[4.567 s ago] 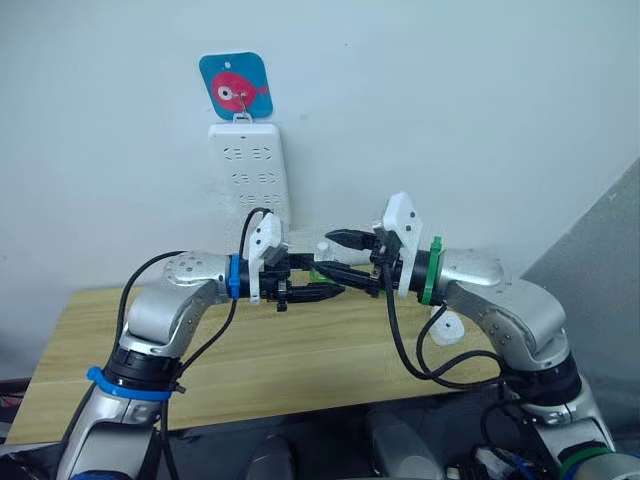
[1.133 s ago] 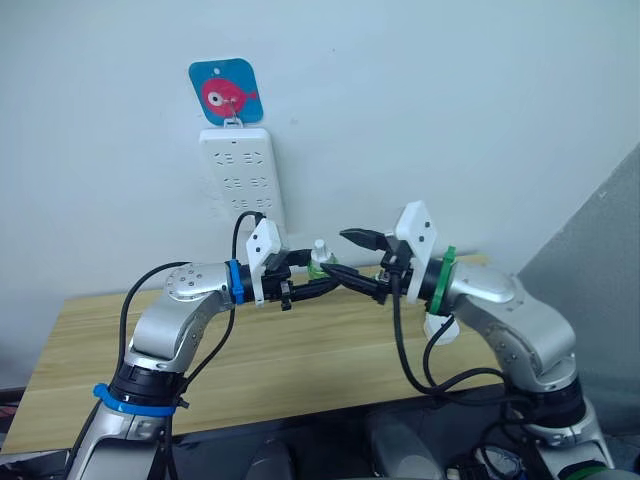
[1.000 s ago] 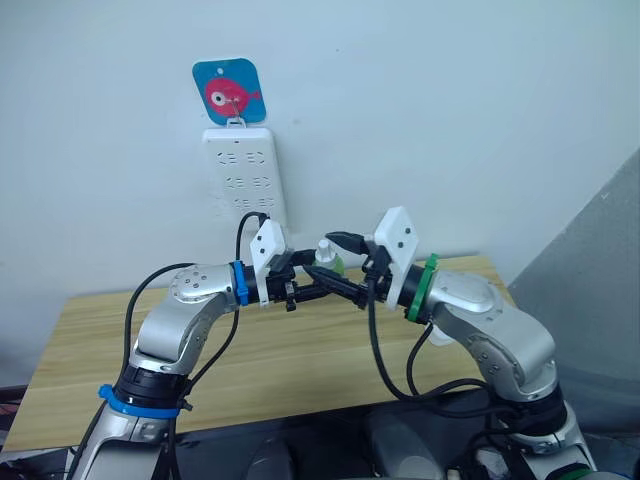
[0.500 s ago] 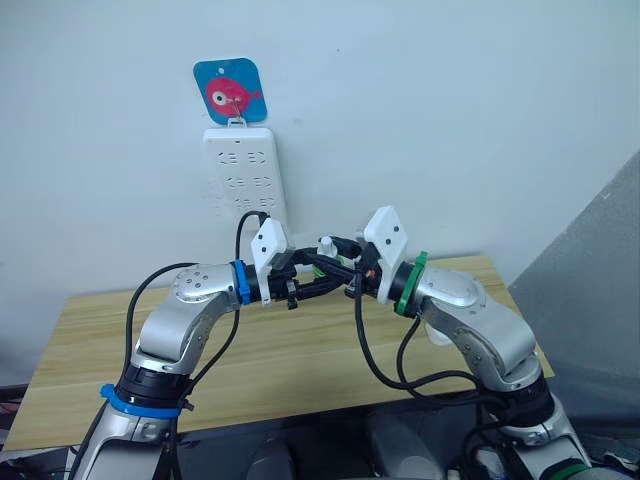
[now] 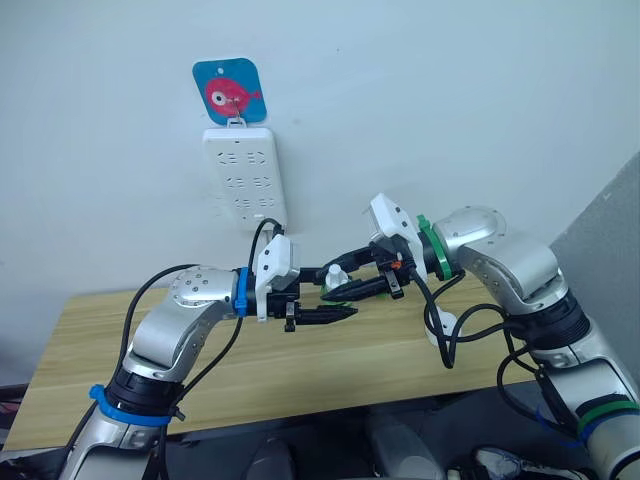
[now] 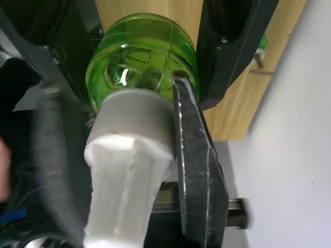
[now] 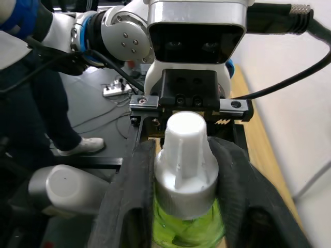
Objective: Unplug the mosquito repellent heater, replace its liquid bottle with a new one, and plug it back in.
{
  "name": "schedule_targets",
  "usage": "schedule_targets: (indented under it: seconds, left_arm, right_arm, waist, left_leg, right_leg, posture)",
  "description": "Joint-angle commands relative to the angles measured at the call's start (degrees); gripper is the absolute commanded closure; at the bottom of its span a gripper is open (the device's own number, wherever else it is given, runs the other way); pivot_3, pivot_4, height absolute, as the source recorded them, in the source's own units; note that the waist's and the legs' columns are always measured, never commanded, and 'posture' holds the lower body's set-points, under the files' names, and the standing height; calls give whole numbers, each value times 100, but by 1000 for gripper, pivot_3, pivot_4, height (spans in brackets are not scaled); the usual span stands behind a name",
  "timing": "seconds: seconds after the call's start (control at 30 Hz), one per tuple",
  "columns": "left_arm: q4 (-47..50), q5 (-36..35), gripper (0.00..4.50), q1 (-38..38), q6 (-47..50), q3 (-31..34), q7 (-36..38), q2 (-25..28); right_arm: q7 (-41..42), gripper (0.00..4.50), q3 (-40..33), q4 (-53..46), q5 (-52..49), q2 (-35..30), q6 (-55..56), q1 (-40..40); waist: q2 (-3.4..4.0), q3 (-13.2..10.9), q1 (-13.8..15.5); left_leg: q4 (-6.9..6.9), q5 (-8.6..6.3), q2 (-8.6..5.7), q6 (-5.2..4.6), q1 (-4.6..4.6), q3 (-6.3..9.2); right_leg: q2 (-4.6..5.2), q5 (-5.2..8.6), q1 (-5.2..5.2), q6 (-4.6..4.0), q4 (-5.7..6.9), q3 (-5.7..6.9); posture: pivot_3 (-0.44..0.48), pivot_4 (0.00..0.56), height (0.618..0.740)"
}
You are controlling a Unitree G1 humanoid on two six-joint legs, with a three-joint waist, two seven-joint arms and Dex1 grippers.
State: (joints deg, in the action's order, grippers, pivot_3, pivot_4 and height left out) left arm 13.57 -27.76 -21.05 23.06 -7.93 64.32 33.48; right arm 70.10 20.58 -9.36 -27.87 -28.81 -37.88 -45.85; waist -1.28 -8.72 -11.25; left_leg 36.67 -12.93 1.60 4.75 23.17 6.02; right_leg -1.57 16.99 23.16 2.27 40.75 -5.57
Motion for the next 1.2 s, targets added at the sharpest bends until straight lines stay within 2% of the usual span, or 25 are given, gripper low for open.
schedule_targets:
  seconds: [0.03, 0.17, 0.37, 0.47, 0.63, 0.87, 1.2]
  left_arm:
    - [88, -27, 2204, 24, -59, 194, -162, -23]
    - [96, -48, 2204, 84, -55, 226, -245, -27]
    - [38, -69, 2204, 75, -54, 247, -294, -54]
    - [-45, -50, 2204, -7, -69, 221, -279, -92]
    - [-121, -7, 2204, -80, -99, 206, -242, -135]
    - [-124, 2, 2204, -86, -117, 210, -240, -137]
    - [-158, 55, 2204, -79, -141, 229, -251, -158]
  right_arm:
    - [-422, 1986, -476, -375, -94, 48, 17, 112]
    - [-885, 1986, -787, -842, -109, -57, -70, 466]
    - [-2161, 1986, -973, -1877, -64, 267, -387, 1303]
    - [-2692, 1986, -735, -1989, 171, 583, -342, 1451]
    - [-3078, 1986, -518, -1842, 459, 829, -214, 1427]
    - [-3034, 1986, -611, -1731, 552, 685, -150, 1460]
    - [-2380, 1986, -1099, -1980, -54, -215, -452, 1560]
  waist:
    - [0, 0, 1]
    - [0, 0, 18]
    - [0, 0, -1]
    - [0, 1, -24]
    - [0, 1, -23]
    - [0, 1, -20]
    - [0, 1, -12]
  left_leg:
    - [0, 0, 0, 0, 0, 0]
    - [0, 0, -2, 0, 3, 1]
    - [-1, 0, -1, 0, 2, -1]
    - [-1, 0, 2, 0, -7, -10]
    - [-1, 0, 4, 1, -5, -11]
    - [-1, 0, 4, 1, -5, -10]
    - [-1, 0, 4, 0, -5, -10]
  right_leg:
    - [0, 0, 0, 0, 0, 0]
    - [2, 0, 0, 0, 0, 0]
    - [1, 1, 2, 0, 1, -2]
    - [-3, 1, 1, 0, 5, -12]
    - [-6, 1, 1, 0, 1, -13]
    - [-6, 1, 1, 0, 1, -12]
    - [-6, 1, 1, 0, 1, -12]
  posture:
    - [-181, 103, 740]
    - [-186, 106, 740]
    - [-206, 103, 740]
    - [-214, 98, 740]
    - [-217, 93, 740]
    - [-211, 91, 740]
    - [-212, 90, 740]
